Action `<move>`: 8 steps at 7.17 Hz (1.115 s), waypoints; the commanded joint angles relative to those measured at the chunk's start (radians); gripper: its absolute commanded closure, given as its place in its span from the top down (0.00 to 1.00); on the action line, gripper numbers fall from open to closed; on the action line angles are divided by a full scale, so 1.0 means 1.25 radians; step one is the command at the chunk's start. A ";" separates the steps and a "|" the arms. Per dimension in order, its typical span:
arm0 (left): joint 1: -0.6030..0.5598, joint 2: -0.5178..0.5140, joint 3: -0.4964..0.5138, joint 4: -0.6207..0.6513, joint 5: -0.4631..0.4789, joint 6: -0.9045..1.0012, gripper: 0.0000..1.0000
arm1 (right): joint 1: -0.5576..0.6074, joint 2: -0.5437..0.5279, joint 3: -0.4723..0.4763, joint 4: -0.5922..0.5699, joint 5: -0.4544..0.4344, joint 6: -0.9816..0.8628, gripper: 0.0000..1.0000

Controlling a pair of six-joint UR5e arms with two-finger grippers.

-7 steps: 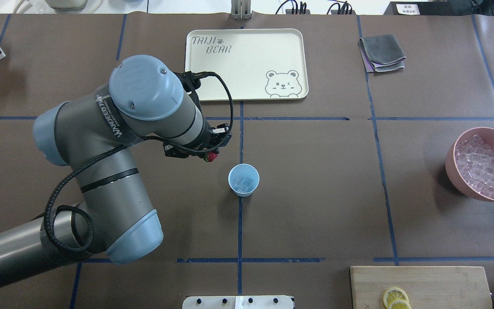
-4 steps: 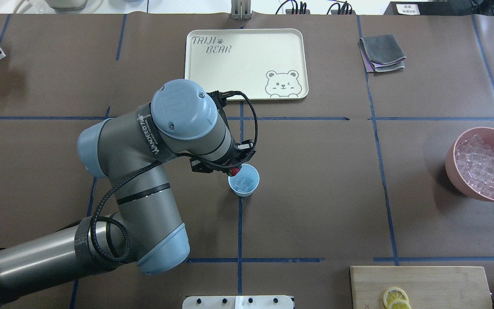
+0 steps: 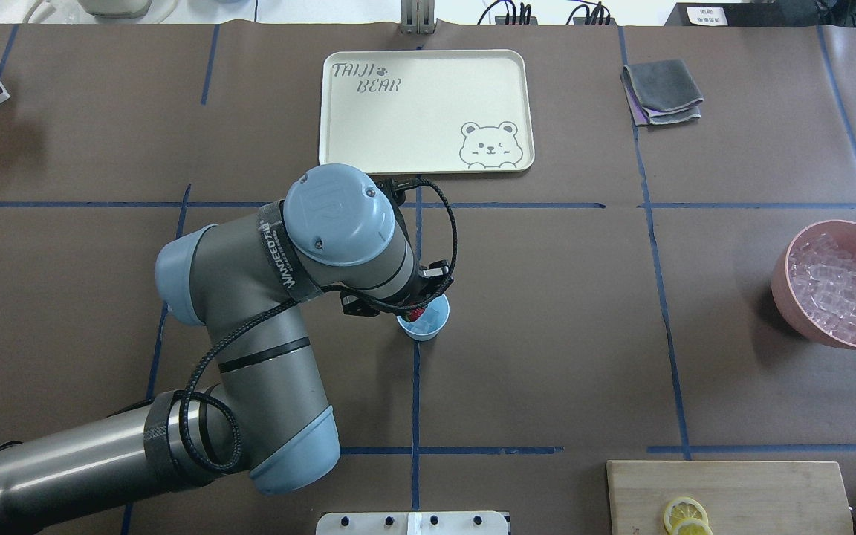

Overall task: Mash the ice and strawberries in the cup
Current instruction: 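Open the left gripper to drop the strawberry into the cup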

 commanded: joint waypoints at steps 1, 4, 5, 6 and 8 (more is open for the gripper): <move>0.001 -0.014 0.030 -0.016 0.004 0.002 0.00 | 0.000 -0.001 0.000 0.000 0.000 0.001 0.99; 0.000 -0.009 0.027 -0.029 0.004 0.007 0.41 | 0.000 0.000 0.004 0.000 0.001 0.002 0.99; -0.004 -0.007 0.026 -0.034 0.004 0.011 0.58 | 0.000 0.000 0.004 0.000 0.001 0.002 0.99; -0.008 -0.007 0.023 -0.032 0.004 0.030 0.72 | 0.000 0.000 0.004 0.000 0.001 0.002 0.99; -0.020 0.006 0.006 -0.032 0.003 0.037 1.00 | 0.000 0.002 0.006 0.000 0.001 0.002 0.99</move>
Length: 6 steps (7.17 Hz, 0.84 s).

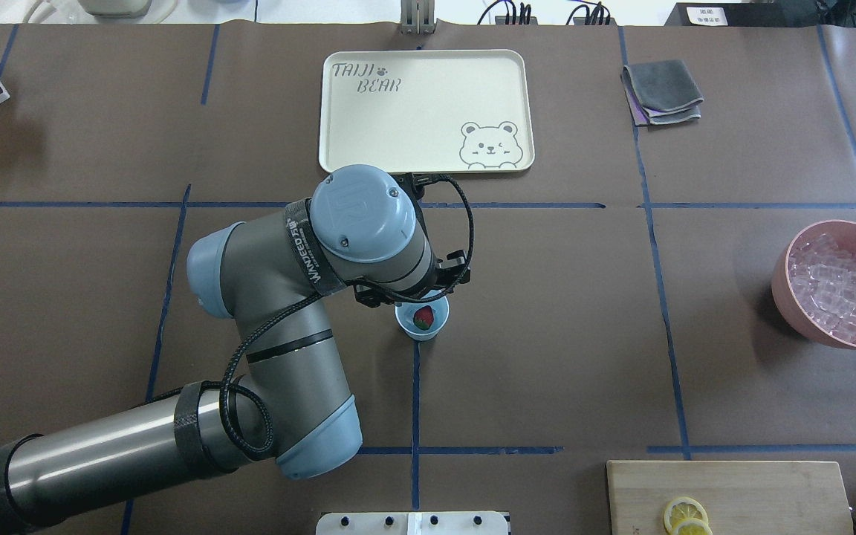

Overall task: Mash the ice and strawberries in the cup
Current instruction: 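Open the left gripper to drop the strawberry into the cup, then withdraw the left arm back toward the table edge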

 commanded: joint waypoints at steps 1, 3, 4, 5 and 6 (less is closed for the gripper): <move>-0.008 0.011 -0.018 0.000 -0.002 0.005 1.00 | 0.000 0.000 0.000 0.000 0.001 0.000 0.99; -0.051 0.063 -0.098 0.021 -0.008 0.055 1.00 | 0.000 -0.003 -0.005 0.000 0.001 -0.004 0.99; -0.084 0.104 -0.159 0.086 -0.033 0.137 1.00 | 0.000 -0.007 0.000 0.001 -0.001 -0.005 0.99; -0.144 0.127 -0.192 0.144 -0.084 0.218 1.00 | 0.000 -0.007 0.001 0.001 -0.001 -0.002 0.99; -0.192 0.181 -0.221 0.158 -0.115 0.298 1.00 | 0.000 -0.005 0.001 0.002 -0.001 -0.001 0.99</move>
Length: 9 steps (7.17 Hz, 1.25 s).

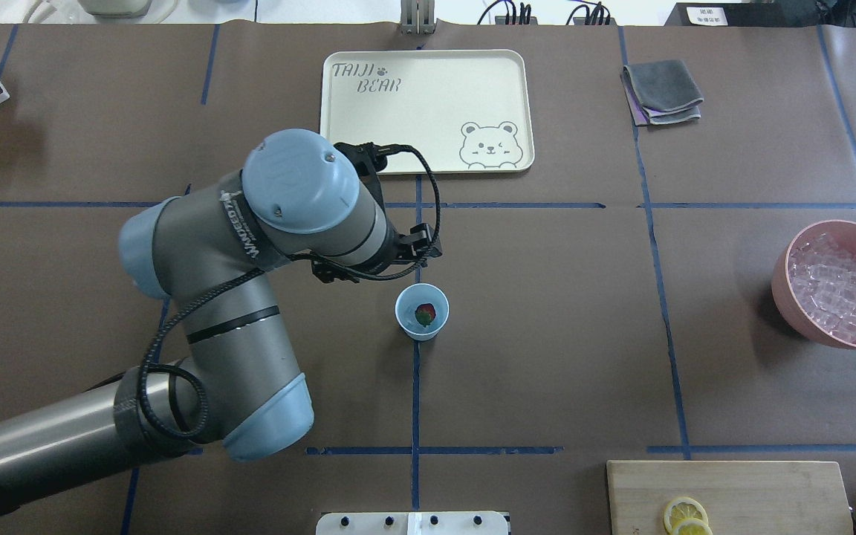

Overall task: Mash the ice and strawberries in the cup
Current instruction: 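Withdraw the left arm back toward the table edge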

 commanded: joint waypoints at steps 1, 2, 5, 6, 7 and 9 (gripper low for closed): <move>-0.103 0.117 -0.073 0.037 -0.060 0.190 1.00 | 0.000 0.002 0.001 0.001 -0.002 0.003 0.99; -0.154 0.182 -0.092 0.037 -0.084 0.273 1.00 | 0.000 0.004 0.001 0.001 -0.002 0.004 0.99; -0.344 0.405 -0.145 0.023 -0.174 0.535 1.00 | 0.000 0.007 0.002 0.001 -0.002 0.004 0.99; -0.388 0.452 -0.139 0.007 -0.202 0.598 1.00 | 0.000 0.007 0.003 0.001 -0.003 0.004 0.99; -0.407 0.494 -0.128 -0.029 -0.207 0.613 1.00 | 0.000 0.007 0.002 0.001 -0.003 0.004 0.99; -0.434 0.590 -0.017 -0.278 -0.207 0.608 1.00 | 0.000 0.009 0.001 0.001 -0.003 0.005 0.99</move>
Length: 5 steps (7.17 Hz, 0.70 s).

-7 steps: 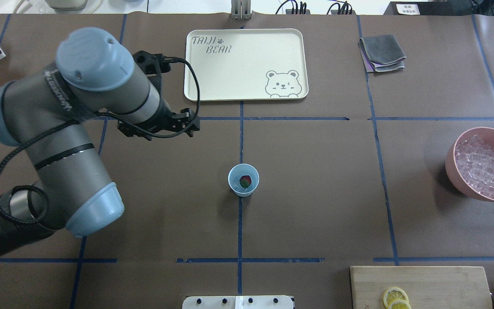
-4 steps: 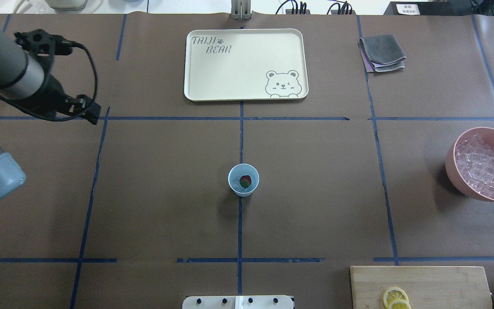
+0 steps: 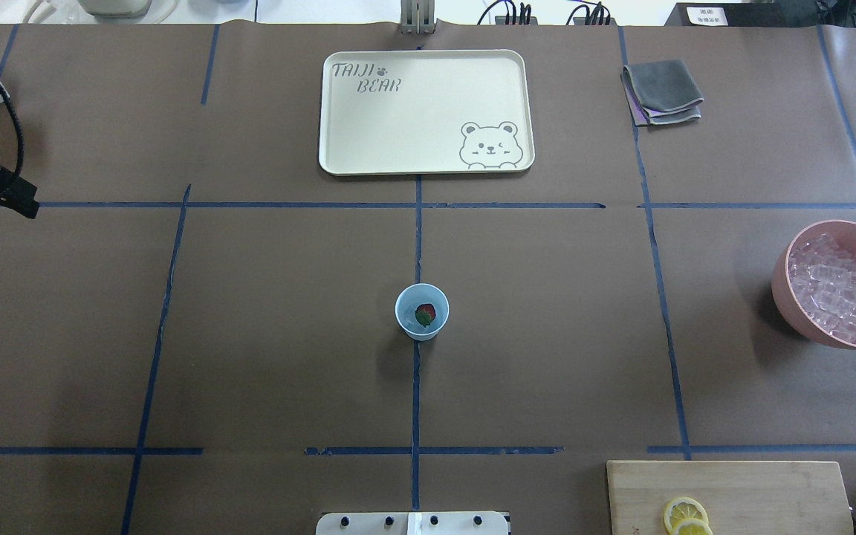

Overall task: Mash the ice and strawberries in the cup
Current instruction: 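Withdraw the left arm back toward the table edge, then grasp the metal pestle upright with the left gripper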

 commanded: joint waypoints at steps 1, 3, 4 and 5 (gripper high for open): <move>-0.026 0.058 0.148 -0.250 -0.002 0.001 1.00 | 0.000 0.000 -0.001 -0.001 0.000 0.001 0.99; -0.025 0.054 0.269 -0.348 0.001 0.004 1.00 | 0.000 0.000 -0.001 0.000 0.000 0.001 0.99; -0.025 0.045 0.351 -0.438 0.004 -0.003 1.00 | 0.000 0.000 0.002 0.000 0.001 0.001 0.99; -0.024 0.037 0.407 -0.481 0.005 -0.004 1.00 | 0.000 0.000 0.003 0.000 0.001 0.002 0.99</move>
